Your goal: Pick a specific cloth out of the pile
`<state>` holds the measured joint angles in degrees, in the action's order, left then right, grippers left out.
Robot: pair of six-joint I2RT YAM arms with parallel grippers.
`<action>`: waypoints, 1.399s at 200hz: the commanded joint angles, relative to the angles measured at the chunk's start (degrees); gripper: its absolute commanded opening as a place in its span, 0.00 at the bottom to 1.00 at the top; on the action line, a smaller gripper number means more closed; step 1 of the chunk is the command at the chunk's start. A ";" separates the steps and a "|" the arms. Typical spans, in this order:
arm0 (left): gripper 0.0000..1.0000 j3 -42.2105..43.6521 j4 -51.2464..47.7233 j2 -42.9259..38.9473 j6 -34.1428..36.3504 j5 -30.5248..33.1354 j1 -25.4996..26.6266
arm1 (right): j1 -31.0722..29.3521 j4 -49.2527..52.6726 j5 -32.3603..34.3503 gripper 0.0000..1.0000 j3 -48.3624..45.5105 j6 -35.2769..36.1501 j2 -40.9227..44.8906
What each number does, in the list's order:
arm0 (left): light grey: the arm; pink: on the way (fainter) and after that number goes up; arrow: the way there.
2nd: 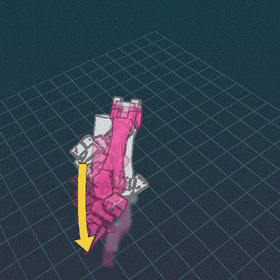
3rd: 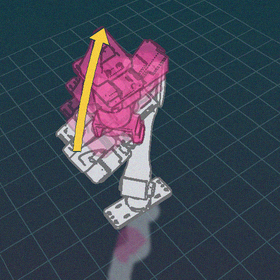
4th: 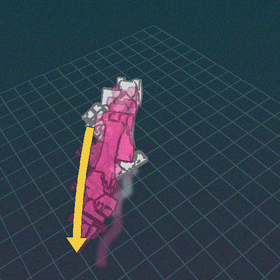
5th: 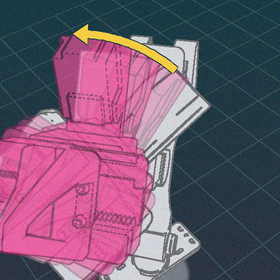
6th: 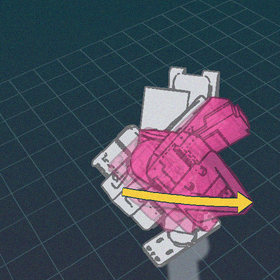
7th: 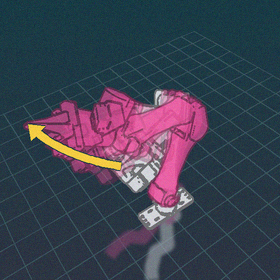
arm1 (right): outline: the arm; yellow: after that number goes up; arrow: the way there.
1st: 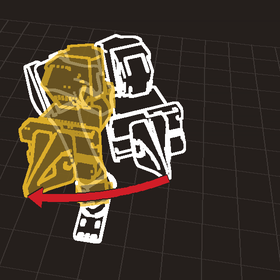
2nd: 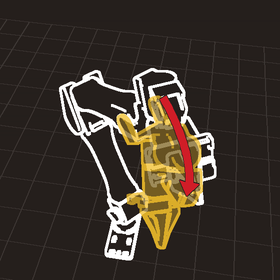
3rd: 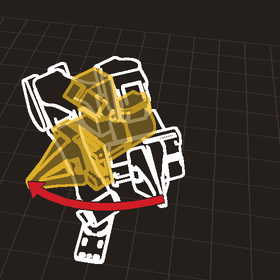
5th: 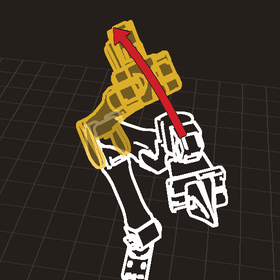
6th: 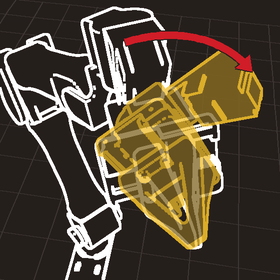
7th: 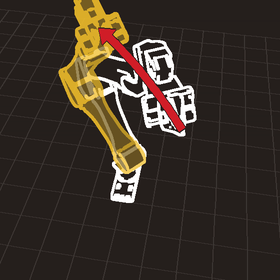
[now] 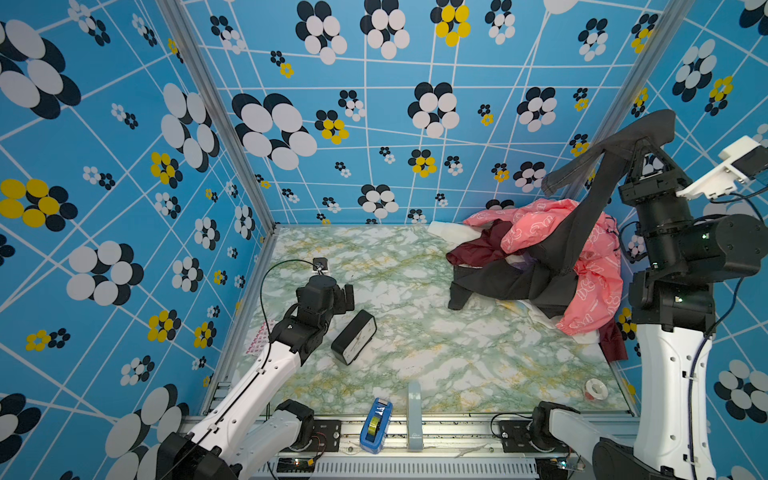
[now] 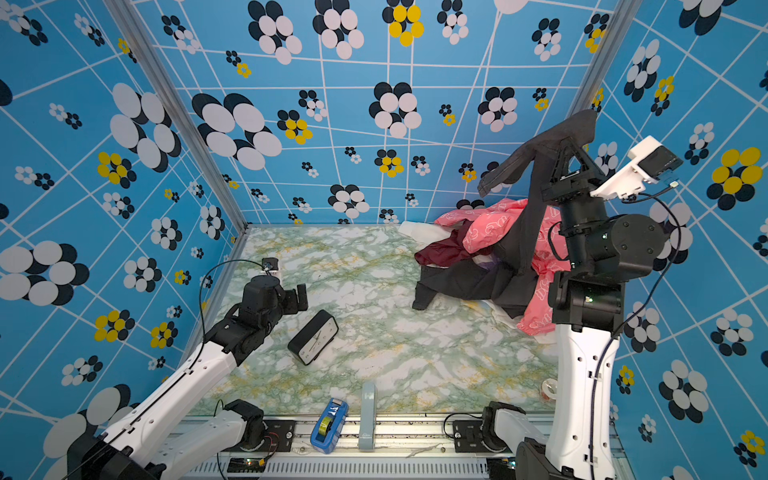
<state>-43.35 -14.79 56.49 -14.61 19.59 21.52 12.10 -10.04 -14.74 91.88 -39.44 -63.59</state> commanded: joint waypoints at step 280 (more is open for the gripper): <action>0.99 0.82 4.07 3.98 -2.14 -3.23 0.50 | -4.10 30.71 -5.57 0.00 -13.61 8.30 3.53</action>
<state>-42.46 -12.69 59.51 -15.66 18.20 21.52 9.78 8.32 -21.12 77.58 -36.10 -61.95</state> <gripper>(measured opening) 0.992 0.075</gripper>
